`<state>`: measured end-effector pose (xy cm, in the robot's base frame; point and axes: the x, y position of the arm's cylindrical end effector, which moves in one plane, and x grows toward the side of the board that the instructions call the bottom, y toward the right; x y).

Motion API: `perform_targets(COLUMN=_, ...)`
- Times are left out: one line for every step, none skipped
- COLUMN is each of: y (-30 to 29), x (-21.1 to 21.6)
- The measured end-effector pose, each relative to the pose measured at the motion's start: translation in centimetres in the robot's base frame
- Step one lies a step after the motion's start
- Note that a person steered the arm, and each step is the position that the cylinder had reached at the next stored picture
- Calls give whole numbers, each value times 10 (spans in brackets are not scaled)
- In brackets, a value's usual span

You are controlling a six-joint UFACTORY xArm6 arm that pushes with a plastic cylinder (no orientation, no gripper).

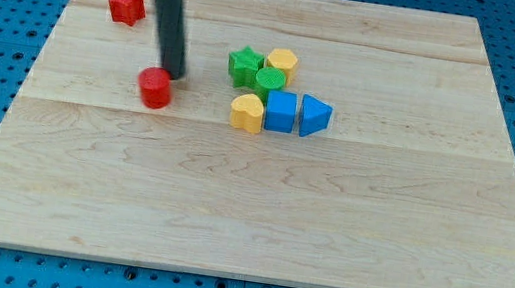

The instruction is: Place the red star at the top left of the green star

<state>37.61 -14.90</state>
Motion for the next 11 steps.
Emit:
perform_targets(y=-101, x=-14)
perform_targets(y=-98, x=-80)
perform_targets(y=-79, x=-131)
perform_targets(y=-65, x=-121)
perform_targets(y=2, x=-93)
perform_targets(y=74, x=-57)
perform_targets(y=12, x=-86)
perform_targets(y=93, x=-107)
perform_targets(y=113, x=-70)
perform_targets(y=55, x=-78)
perform_targets(y=-54, x=-19)
